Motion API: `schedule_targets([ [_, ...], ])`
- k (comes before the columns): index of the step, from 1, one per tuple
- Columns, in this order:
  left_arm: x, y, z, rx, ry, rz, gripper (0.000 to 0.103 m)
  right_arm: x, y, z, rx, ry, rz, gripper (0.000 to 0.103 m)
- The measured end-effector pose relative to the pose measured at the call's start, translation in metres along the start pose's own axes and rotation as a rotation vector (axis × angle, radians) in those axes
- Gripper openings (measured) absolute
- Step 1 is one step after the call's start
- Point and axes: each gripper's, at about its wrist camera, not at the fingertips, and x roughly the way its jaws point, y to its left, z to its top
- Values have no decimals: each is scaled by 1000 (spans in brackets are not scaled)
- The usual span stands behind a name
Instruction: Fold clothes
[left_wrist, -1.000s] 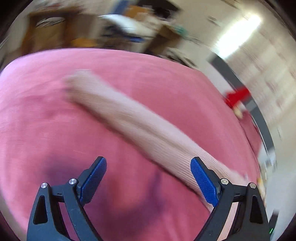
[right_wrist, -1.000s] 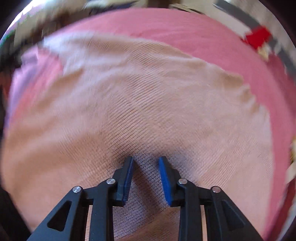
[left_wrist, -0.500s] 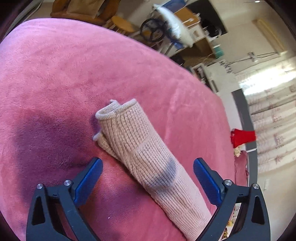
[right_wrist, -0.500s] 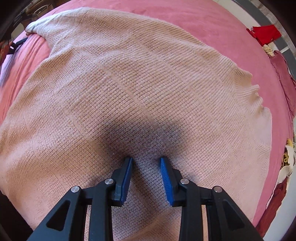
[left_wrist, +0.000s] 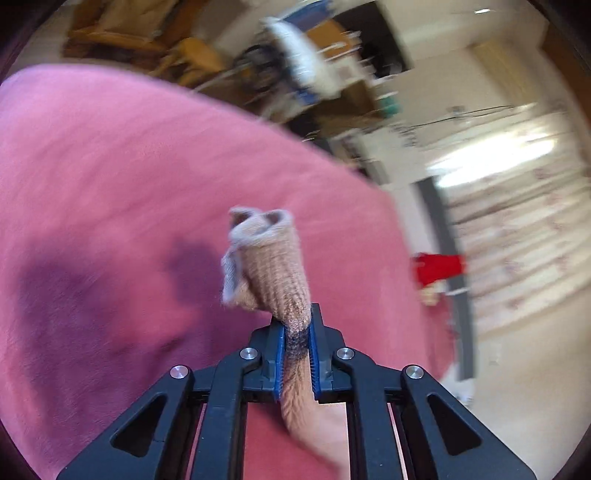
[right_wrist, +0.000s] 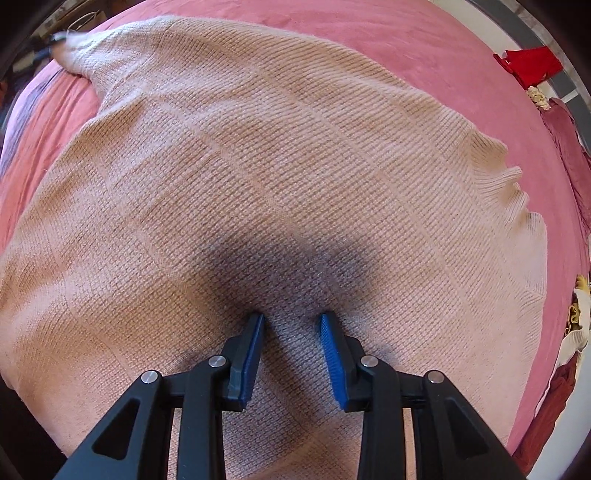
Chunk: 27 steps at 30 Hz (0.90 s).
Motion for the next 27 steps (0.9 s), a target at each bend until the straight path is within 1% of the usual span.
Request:
schedule_targets([
  [2,-6,-21,12,24,-70,-163,11,0,-4,-2,4,0,5,34],
  [3,-9,-29,17,40,-106,-231,11,0,-5,-2,5,-1,6,34],
  [4,-12,-35,20,60,-144,-277,11,0,-6,-3,5,-3,5,34],
  [5,-14,-37,21,79,-168,-297,11,0,-7,-4,7,-4,5,34],
  [7,-14,-29,18,104,-163,-247,11,-1,-9,-6,7,-6,2,34],
  [8,-11,-12,12,78,-135,-178,11,-1,-10,-7,7,-6,1,34],
  [10,0,33,-3,-11,-59,28,11,-1,-12,-8,8,-6,2,34],
  [11,5,56,-11,-66,-27,115,11,-1,-13,-9,7,-6,3,34],
  [12,6,78,-19,-137,-11,153,11,-1,-14,-10,6,-6,3,34],
  [13,2,95,-26,-205,-16,139,11,-1,-15,-10,6,-8,4,34],
  [14,-2,105,-33,-253,-36,99,11,-1,-16,-11,8,-9,5,34],
  [15,-3,108,-37,-265,-54,72,11,-1,-18,-12,9,-10,5,34],
  [16,-1,103,-38,-246,-56,72,11,-1,-19,-13,11,-10,4,34],
  [17,2,99,-38,-234,-53,69,12,-2,-20,-14,12,-10,3,34],
  [18,7,94,-35,-235,-41,59,14,-2,-21,-14,13,-10,2,34],
  [20,16,84,-29,-247,-20,34,23,-3,-22,-14,18,-3,1,34],
  [21,22,81,-25,-268,-19,14,32,-6,-24,-13,36,-9,5,32],
  [22,27,79,-21,-278,-23,1,40,-12,-26,-11,70,-33,15,32],
  [23,34,74,-17,-279,-30,-8,40,-19,-28,-9,101,-63,36,32],
  [25,44,61,-7,-258,-38,-18,40,-33,-32,3,194,-161,168,32],
  [26,40,59,-3,-248,-42,-23,40,-38,-33,12,231,-196,218,32],
  [27,28,62,-2,-240,-49,-28,40,-41,-32,23,262,-226,265,32],
])
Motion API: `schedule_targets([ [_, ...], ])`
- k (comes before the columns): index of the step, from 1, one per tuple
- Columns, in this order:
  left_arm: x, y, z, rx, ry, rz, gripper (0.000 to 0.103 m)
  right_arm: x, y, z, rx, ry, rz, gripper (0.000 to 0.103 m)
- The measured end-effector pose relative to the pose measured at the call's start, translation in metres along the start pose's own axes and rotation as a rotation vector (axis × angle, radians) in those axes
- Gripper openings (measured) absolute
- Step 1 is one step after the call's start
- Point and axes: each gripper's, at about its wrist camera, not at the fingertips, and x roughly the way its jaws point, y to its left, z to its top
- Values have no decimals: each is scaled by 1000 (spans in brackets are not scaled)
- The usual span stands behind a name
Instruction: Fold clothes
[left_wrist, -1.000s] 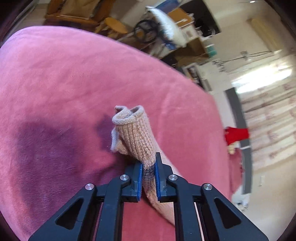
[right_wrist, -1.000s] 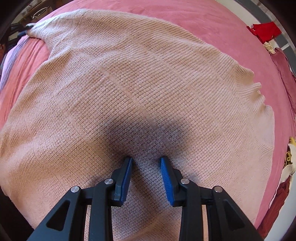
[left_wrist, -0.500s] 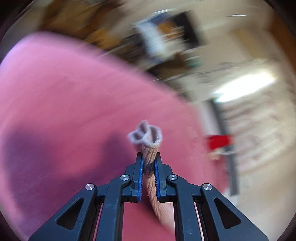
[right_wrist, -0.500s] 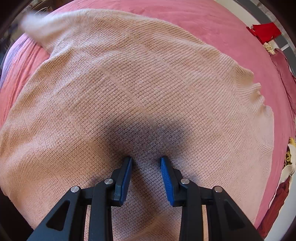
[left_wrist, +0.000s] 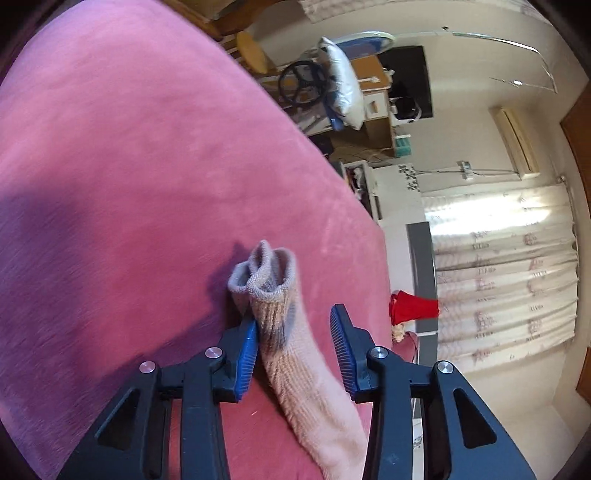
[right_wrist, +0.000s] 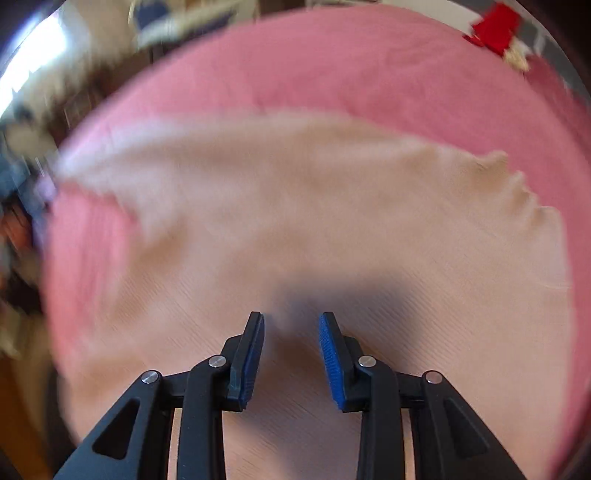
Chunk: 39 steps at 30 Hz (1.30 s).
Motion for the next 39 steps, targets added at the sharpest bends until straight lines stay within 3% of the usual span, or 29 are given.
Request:
schedule_targets([
  [4,-20,8,7,-14,-43,-34,39,17,25,50,22,-77,98,32],
  [7,-33,30,7,-73,-48,-12,39,52,69,76,-9,-30,142,32],
  [9,-46,51,0,-108,-28,-3,39,93,113,75,-97,87,101,34],
  [14,-67,74,-19,-114,19,-40,39,94,159,33,-487,175,-52,37],
  [17,-67,71,-24,-108,42,-60,39,80,157,53,-446,190,34,34],
  [19,-63,68,-26,-124,54,-88,40,67,157,77,-398,112,96,33],
  [22,-54,61,-30,-157,52,-163,40,64,172,125,-344,5,99,34],
  [24,-49,50,-33,-144,41,-204,40,77,182,146,-297,13,181,34],
  [26,-48,46,-35,-118,29,-192,40,97,191,156,-248,47,254,34],
  [29,-47,51,-37,-130,51,-188,40,126,191,125,-249,184,234,35],
  [31,-49,56,-40,-133,75,-185,40,113,196,86,-342,137,212,35],
  [35,-64,57,-57,-76,100,-176,40,98,200,38,-477,198,224,35],
  [39,-65,46,-70,-79,102,-234,40,95,193,43,-480,252,268,35],
])
